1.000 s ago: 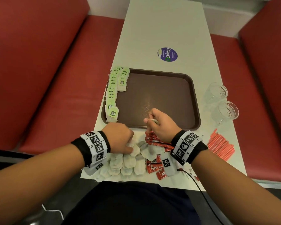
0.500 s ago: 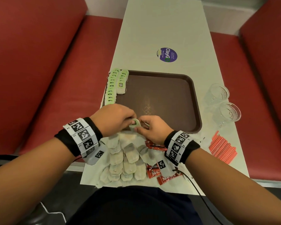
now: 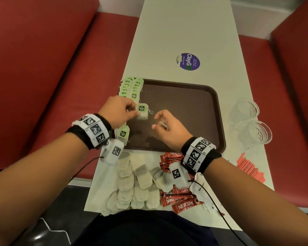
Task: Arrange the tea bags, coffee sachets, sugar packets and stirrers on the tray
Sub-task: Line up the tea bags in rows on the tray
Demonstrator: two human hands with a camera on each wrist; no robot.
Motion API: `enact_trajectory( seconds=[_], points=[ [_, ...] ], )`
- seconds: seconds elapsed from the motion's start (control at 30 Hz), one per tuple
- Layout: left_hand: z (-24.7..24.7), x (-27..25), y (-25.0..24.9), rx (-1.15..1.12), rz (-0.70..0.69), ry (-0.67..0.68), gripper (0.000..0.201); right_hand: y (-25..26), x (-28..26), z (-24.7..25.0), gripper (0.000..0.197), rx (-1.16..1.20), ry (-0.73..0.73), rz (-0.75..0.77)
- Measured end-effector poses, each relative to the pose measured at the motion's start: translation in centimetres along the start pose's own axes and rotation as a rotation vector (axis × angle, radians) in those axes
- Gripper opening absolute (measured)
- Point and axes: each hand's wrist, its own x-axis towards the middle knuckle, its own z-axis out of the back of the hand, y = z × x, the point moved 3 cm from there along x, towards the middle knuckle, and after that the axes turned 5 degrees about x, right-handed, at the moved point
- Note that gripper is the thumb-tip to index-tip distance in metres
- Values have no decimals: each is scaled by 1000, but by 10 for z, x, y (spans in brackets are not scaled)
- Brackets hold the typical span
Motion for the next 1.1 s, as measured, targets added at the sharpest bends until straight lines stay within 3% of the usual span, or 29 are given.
enact_trajectory(
  seconds=[0.07, 0.17, 0.3, 0.53, 0.67, 0.77, 0.87, 1.0, 1.1],
  points=[
    [3, 25, 18, 57, 127, -15, 9, -1, 3, 2, 14, 34, 19, -24],
    [3, 52, 33, 112, 265, 1, 26, 0, 6, 3, 13, 29, 30, -35],
    [-2, 71, 30, 173, 302, -21, 35, 2, 5, 4, 15, -5, 34, -20],
    [-9, 83, 24, 278, 309, -21, 33, -6, 4, 7, 18, 17, 28, -26],
    [-17, 84, 10, 370, 178, 14, 14, -11, 4, 9, 14, 33, 24, -27],
    [-23, 82, 0, 468, 114, 123, 18, -12, 3, 11, 13, 25, 29, -26],
    [-20, 79, -6, 490, 87, 121, 21, -11, 2, 17, 10, -14, 5, 9],
    [-9, 63, -29, 199, -87, 4, 20, -13, 3, 23, 7, -31, -58, 30],
    [-1, 29, -56, -7, -299, 51, 26, -13, 2, 26, 9, -48, -90, 39]
  ],
)
